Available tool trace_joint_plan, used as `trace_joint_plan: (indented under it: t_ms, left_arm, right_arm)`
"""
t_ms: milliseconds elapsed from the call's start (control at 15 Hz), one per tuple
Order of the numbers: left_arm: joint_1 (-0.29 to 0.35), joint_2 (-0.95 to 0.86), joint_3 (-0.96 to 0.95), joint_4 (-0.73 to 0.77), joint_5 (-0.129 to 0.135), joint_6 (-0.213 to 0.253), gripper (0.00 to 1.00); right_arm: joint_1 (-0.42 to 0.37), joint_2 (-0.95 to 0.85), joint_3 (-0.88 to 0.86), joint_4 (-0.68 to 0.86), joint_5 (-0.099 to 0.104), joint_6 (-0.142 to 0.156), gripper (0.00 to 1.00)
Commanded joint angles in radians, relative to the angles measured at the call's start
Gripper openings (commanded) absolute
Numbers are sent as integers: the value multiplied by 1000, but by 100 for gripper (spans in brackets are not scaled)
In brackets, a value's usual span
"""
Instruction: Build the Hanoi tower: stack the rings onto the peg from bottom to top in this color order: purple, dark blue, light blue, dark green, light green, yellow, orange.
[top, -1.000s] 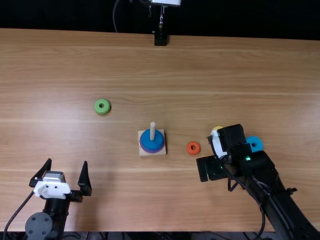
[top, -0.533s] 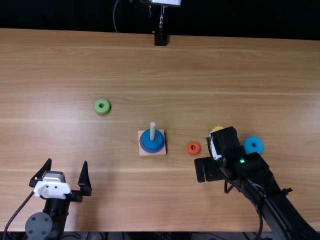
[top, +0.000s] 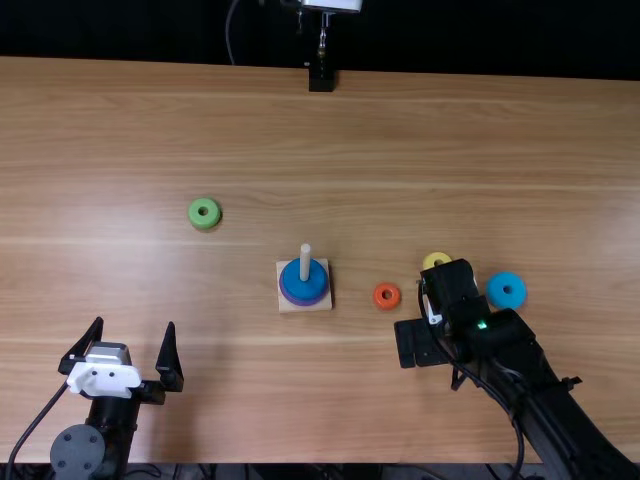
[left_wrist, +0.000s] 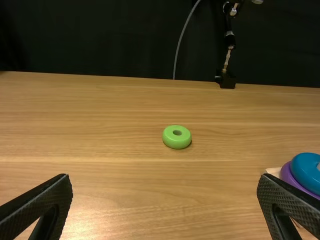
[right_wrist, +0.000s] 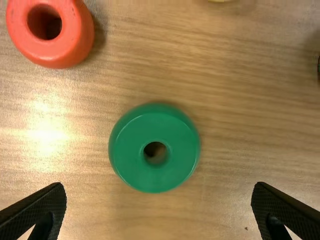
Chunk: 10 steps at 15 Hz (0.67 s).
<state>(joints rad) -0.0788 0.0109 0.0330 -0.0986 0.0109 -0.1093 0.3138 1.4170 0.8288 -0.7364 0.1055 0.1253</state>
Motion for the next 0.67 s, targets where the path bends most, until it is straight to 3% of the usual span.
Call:
trace_joint_plan:
  t_ms: [0, 467, 600]
  left_arm:
    - [1, -11, -33, -4, 2, 4, 100]
    - [1, -11, -33, -4, 2, 4, 100]
    - [1, -11, -33, -4, 2, 4, 100]
  right_arm:
    - [4, 54, -2, 1, 25, 27, 100]
    - [-2, 79, -5, 73, 16, 27, 100]
    - [-4, 79, -7, 73, -15, 27, 100]
